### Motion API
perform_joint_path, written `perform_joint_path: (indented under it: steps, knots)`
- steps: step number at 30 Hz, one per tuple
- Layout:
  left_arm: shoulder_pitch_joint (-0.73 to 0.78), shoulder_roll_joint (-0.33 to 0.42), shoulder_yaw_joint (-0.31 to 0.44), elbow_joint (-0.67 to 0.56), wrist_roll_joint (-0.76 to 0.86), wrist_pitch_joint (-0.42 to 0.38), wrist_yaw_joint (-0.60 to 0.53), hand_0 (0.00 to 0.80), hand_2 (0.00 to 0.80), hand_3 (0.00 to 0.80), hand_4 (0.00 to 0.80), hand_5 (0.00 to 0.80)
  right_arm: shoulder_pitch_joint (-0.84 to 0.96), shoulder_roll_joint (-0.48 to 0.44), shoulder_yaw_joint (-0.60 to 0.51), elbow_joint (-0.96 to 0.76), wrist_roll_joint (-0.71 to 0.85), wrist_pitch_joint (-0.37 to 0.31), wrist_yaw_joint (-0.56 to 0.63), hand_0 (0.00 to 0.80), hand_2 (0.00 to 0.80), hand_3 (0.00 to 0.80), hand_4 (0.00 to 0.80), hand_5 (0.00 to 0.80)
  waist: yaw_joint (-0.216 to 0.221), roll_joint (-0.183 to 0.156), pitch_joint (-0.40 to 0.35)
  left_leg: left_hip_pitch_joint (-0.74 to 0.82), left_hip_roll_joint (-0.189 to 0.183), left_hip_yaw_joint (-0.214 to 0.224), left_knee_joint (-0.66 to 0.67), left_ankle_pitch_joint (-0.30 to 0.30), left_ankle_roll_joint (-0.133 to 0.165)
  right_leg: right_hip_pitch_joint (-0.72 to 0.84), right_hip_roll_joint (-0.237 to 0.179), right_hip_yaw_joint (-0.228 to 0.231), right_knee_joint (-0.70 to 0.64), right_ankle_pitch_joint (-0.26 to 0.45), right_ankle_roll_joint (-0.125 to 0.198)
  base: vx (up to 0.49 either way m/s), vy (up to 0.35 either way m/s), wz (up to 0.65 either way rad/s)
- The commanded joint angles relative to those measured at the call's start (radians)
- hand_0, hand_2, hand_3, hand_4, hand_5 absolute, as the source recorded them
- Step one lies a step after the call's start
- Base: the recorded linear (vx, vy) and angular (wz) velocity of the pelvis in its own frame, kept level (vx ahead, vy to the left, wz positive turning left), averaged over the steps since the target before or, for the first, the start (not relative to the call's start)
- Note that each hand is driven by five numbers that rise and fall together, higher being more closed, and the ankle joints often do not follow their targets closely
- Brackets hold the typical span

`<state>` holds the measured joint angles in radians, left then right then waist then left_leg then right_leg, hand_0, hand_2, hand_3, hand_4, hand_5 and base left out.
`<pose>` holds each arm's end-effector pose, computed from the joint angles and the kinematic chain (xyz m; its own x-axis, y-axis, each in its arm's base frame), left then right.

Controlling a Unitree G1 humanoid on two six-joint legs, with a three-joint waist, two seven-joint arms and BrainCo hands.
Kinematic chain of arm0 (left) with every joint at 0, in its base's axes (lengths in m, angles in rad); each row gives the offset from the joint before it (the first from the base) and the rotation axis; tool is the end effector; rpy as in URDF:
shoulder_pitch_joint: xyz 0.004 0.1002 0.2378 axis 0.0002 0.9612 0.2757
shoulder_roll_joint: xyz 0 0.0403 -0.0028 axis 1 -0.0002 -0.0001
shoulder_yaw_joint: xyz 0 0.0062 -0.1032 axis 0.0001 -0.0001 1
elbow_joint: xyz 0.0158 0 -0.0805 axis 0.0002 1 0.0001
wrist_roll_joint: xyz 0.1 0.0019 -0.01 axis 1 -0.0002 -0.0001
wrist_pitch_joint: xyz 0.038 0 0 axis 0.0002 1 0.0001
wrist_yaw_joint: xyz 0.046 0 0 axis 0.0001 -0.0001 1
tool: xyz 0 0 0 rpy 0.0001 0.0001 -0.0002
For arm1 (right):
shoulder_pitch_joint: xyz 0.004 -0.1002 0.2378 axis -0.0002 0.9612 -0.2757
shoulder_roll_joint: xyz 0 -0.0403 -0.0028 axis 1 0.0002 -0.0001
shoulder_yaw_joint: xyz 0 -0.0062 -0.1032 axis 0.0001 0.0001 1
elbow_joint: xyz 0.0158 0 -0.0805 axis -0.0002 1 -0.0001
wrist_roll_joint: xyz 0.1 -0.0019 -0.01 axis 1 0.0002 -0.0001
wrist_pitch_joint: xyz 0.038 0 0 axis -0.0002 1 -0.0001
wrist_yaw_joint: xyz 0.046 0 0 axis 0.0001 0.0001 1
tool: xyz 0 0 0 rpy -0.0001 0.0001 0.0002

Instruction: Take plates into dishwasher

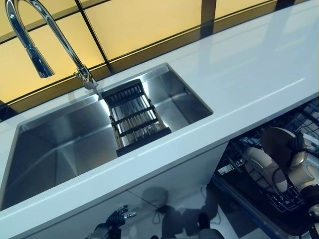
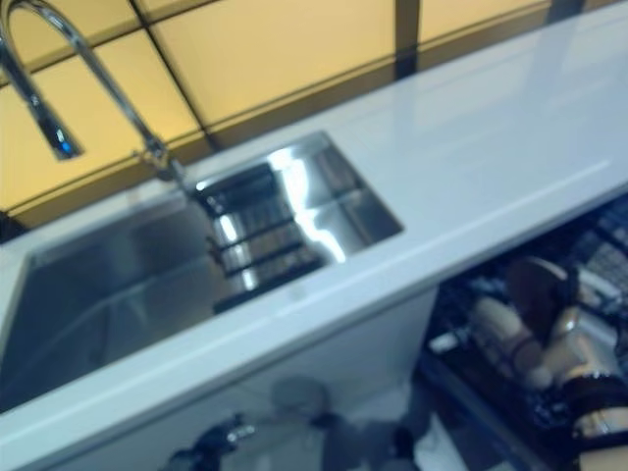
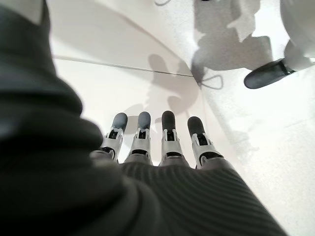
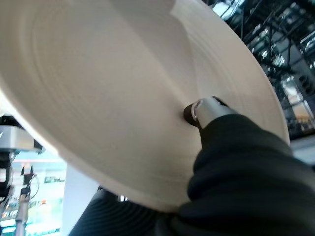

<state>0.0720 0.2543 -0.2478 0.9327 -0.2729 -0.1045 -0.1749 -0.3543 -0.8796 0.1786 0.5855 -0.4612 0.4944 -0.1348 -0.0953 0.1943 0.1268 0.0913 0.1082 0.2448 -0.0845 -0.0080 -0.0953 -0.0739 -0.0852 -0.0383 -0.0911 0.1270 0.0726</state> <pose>0.0967 0.2071 -0.1012 0.5933 -0.1092 -0.7976 0.1182 0.9918 -0.0479 0.2372 -0.3526 0.0982 0.7207 -0.6862 -0.0981 -0.0092 0.1320 -0.9912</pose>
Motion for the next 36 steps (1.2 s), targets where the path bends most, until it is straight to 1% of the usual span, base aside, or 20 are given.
perform_joint_path:
  steps: [1,5,10,15,19,20,21,22,23,24,31,32,33,36]
  knots:
    - [-0.046,0.043,-0.019,0.002,-0.045,-0.037,-0.007,0.000,0.000,0.000,0.000,0.000,-0.135,-0.017,0.078,0.090,-0.069,0.015,0.017,0.800,0.800,0.800,0.800,0.800,0.005,-0.072,0.010,-0.009,-0.017,-0.048,-0.003,-0.024,0.026,0.038,-0.065,-0.047,0.004,-0.053,0.076,-0.033,0.007,0.04]
    - [-0.043,0.041,-0.018,-0.005,-0.046,-0.038,-0.012,0.000,0.000,0.000,0.000,0.000,-0.145,-0.017,0.096,0.131,-0.057,0.023,0.035,0.800,0.800,0.800,0.800,0.800,0.011,-0.060,0.016,-0.015,-0.019,-0.053,-0.003,-0.019,0.022,0.034,-0.070,-0.052,0.004,-0.051,0.076,-0.017,0.000,0.02]
    - [-0.045,0.045,-0.019,-0.015,-0.040,-0.035,-0.022,0.000,0.000,0.000,0.000,0.000,-0.155,-0.015,0.112,0.159,-0.041,0.031,0.086,0.800,0.800,0.800,0.800,0.800,0.016,-0.057,0.021,-0.021,-0.020,-0.062,-0.003,-0.014,0.019,0.031,-0.072,-0.056,0.004,-0.049,0.077,-0.023,-0.005,0.05]
    - [-0.049,0.051,-0.020,-0.030,-0.036,-0.024,-0.027,0.000,0.000,0.000,0.000,0.000,-0.144,-0.008,0.111,0.171,-0.019,0.039,0.125,0.800,0.800,0.800,0.800,0.800,0.018,-0.065,0.019,-0.022,-0.016,-0.066,-0.003,-0.014,0.017,0.031,-0.070,-0.055,0.004,-0.049,0.077,-0.018,-0.004,0.05]
    - [-0.051,0.056,-0.017,-0.033,-0.027,-0.016,-0.028,0.000,0.000,0.000,0.000,0.000,-0.132,-0.001,0.100,0.171,-0.001,0.037,0.126,0.800,0.800,0.800,0.800,0.800,0.020,-0.079,0.018,-0.018,-0.013,-0.072,-0.003,-0.014,0.017,0.037,-0.066,-0.051,0.004,-0.049,0.076,-0.002,-0.004,0.01]
    - [-0.052,0.060,-0.016,-0.036,-0.026,-0.011,-0.029,0.000,0.000,0.000,0.000,0.000,-0.132,-0.001,0.096,0.170,0.006,0.038,0.130,0.637,0.637,0.637,0.637,0.637,0.020,-0.084,0.016,-0.017,-0.012,-0.073,-0.003,-0.014,0.017,0.038,-0.063,-0.049,0.004,-0.049,0.076,0.000,0.000,0.00]
    - [-0.053,0.062,-0.015,-0.038,-0.024,-0.007,-0.029,0.000,0.000,0.000,0.000,0.000,-0.130,0.001,0.092,0.170,0.010,0.038,0.133,0.411,0.411,0.411,0.411,0.411,0.020,-0.089,0.015,-0.015,-0.010,-0.073,-0.003,-0.014,0.017,0.040,-0.062,-0.047,0.004,-0.049,0.075,0.000,0.000,0.00]
    - [-0.055,0.063,-0.016,-0.036,-0.022,-0.005,-0.028,0.000,0.000,0.000,0.000,0.000,-0.125,0.003,0.087,0.168,0.010,0.041,0.138,0.248,0.248,0.248,0.248,0.248,0.019,-0.096,0.015,-0.013,-0.007,-0.073,-0.003,-0.015,0.017,0.042,-0.060,-0.045,0.004,-0.048,0.075,0.000,0.000,0.00]
    - [-0.056,0.063,-0.016,-0.035,-0.020,-0.003,-0.027,0.000,0.000,0.000,0.000,0.000,-0.121,0.005,0.083,0.167,0.008,0.042,0.138,0.097,0.097,0.097,0.097,0.097,0.018,-0.101,0.013,-0.011,-0.005,-0.072,-0.003,-0.015,0.017,0.043,-0.058,-0.043,0.004,-0.047,0.076,0.000,0.000,0.00]
    - [-0.056,0.064,-0.015,-0.037,-0.017,0.002,-0.024,0.000,0.000,0.000,0.000,0.000,-0.118,0.004,0.080,0.164,0.005,0.040,0.139,0.000,0.000,0.000,0.000,0.000,0.017,-0.106,0.012,-0.009,-0.003,-0.071,-0.003,-0.016,0.017,0.045,-0.055,-0.041,0.004,-0.047,0.075,0.000,0.000,0.00]
    - [-0.049,0.072,-0.001,-0.017,-0.004,0.005,-0.013,0.000,0.000,0.000,0.000,0.000,-0.111,-0.001,0.060,0.153,0.001,0.031,0.141,0.000,0.000,0.000,0.000,0.000,0.019,-0.151,-0.002,0.007,0.004,-0.077,-0.003,-0.024,0.021,0.058,-0.038,-0.018,0.004,-0.047,0.075,0.000,0.000,0.00]
    - [-0.049,0.072,0.000,-0.016,-0.003,0.006,-0.012,0.000,0.000,0.000,0.000,0.000,-0.109,-0.001,0.059,0.152,0.000,0.030,0.141,0.000,0.000,0.000,0.000,0.000,0.019,-0.153,-0.003,0.007,0.004,-0.077,-0.003,-0.025,0.021,0.058,-0.037,-0.017,0.004,-0.048,0.075,0.031,-0.003,-0.06]
    - [-0.047,0.074,0.004,-0.011,0.003,0.008,-0.008,0.000,0.000,0.000,0.000,0.000,-0.104,-0.001,0.055,0.148,0.002,0.027,0.134,0.000,0.000,0.000,0.000,0.000,0.019,-0.164,-0.007,0.011,0.007,-0.075,-0.003,-0.026,0.021,0.061,-0.034,-0.013,0.004,-0.048,0.075,0.024,0.001,-0.05]
    - [-0.043,0.075,0.006,-0.006,0.008,0.008,-0.006,0.000,0.000,0.000,0.000,0.000,-0.103,-0.011,0.048,0.142,-0.003,0.024,0.139,0.000,0.000,0.000,0.000,0.000,0.019,-0.175,-0.013,0.018,0.011,-0.070,-0.003,-0.028,0.021,0.065,-0.032,-0.008,0.004,-0.048,0.076,0.026,0.022,-0.05]
